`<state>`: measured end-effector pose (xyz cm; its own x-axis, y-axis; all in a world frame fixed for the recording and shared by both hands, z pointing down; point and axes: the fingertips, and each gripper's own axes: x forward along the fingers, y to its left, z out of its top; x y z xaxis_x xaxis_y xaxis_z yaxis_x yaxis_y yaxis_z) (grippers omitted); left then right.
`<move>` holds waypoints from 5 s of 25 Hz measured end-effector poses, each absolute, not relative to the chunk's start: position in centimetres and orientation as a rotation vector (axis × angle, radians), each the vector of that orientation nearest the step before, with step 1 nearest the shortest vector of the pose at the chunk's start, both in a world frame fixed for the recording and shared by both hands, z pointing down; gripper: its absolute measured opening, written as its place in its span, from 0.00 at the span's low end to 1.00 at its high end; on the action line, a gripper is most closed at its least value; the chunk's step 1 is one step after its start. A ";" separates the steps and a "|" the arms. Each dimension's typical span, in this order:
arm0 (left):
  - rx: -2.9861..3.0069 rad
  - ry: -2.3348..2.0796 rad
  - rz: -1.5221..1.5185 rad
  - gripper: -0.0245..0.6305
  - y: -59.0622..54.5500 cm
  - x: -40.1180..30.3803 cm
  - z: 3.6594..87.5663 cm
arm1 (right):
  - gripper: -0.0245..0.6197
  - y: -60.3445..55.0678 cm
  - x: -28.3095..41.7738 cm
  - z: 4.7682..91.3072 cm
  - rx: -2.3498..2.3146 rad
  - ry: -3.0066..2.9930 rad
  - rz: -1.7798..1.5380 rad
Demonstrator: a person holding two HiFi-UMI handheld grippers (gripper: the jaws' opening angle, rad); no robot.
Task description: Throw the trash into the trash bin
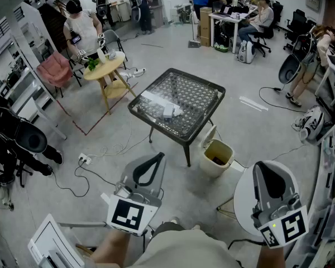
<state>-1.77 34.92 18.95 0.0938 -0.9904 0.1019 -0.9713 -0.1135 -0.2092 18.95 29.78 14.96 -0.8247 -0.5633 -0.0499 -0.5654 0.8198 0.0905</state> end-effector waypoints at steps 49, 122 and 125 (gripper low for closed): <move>-2.225 2.117 -0.343 0.49 18.5 -11.8 22.1 | 0.04 14.1 9.5 19.8 -0.908 3.071 0.007; -2.515 2.719 -1.272 0.62 -6.1 -31.9 69.1 | 0.04 -10.3 -9.9 50.3 -0.827 3.481 -0.861; -2.522 2.768 -1.312 0.65 -6.0 -32.0 71.3 | 0.04 -10.0 -9.7 51.8 -0.833 3.487 -0.905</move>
<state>-32.04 -6.04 71.25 0.0001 -0.5008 0.8656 -0.9870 0.1390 0.0805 -9.71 -9.96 51.83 -0.7556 -0.2638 0.5996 -0.5221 0.7954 -0.3080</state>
